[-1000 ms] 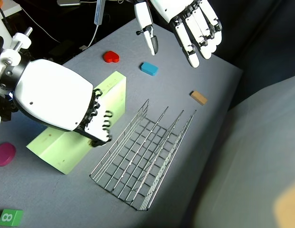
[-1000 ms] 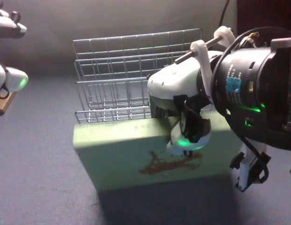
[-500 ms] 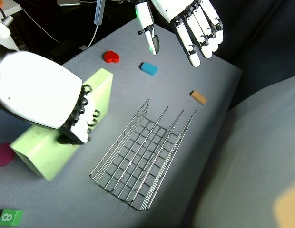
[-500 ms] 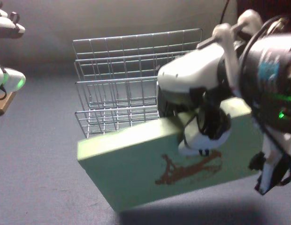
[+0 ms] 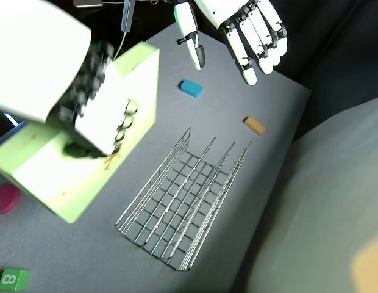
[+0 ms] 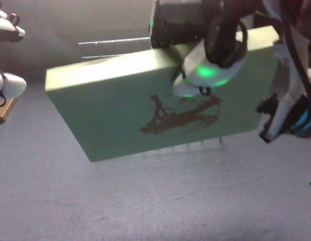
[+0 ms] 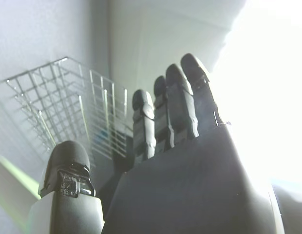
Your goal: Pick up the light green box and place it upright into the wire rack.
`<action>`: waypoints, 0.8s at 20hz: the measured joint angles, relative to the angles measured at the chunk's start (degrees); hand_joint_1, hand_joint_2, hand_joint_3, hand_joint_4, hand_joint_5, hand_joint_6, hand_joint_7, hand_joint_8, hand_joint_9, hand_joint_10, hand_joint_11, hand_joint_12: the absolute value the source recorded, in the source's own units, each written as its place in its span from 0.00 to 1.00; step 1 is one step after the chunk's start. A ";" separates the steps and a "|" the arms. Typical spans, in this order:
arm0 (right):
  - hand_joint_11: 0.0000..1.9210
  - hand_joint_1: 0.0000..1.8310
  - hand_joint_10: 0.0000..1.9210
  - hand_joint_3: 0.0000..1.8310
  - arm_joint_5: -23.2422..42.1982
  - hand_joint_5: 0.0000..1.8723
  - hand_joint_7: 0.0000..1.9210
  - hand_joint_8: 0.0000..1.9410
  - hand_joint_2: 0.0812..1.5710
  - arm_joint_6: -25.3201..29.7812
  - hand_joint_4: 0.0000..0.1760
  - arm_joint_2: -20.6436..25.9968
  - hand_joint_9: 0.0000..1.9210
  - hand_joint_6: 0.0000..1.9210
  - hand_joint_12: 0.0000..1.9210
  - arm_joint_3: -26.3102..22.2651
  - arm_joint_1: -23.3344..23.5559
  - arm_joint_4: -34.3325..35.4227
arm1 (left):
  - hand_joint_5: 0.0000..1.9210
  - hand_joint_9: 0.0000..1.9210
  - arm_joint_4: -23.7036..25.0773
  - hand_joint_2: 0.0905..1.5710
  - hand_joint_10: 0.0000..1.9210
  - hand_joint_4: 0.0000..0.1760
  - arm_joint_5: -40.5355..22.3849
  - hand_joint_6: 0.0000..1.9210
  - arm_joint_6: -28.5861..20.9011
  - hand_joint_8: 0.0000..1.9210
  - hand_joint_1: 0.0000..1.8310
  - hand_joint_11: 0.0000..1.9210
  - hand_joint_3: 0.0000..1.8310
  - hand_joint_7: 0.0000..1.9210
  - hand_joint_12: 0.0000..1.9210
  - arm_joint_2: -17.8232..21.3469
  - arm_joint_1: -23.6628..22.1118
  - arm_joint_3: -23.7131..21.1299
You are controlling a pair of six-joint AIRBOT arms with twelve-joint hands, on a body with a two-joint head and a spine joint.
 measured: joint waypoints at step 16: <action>0.37 0.74 0.74 0.00 4.70 0.45 0.48 0.56 0.72 8.28 0.00 -11.89 0.44 0.53 0.76 14.45 -3.61 -12.26 | 0.13 0.10 -0.04 0.79 0.00 0.37 0.70 0.00 2.16 0.00 0.07 0.00 0.00 0.11 0.28 0.00 -0.59 -0.04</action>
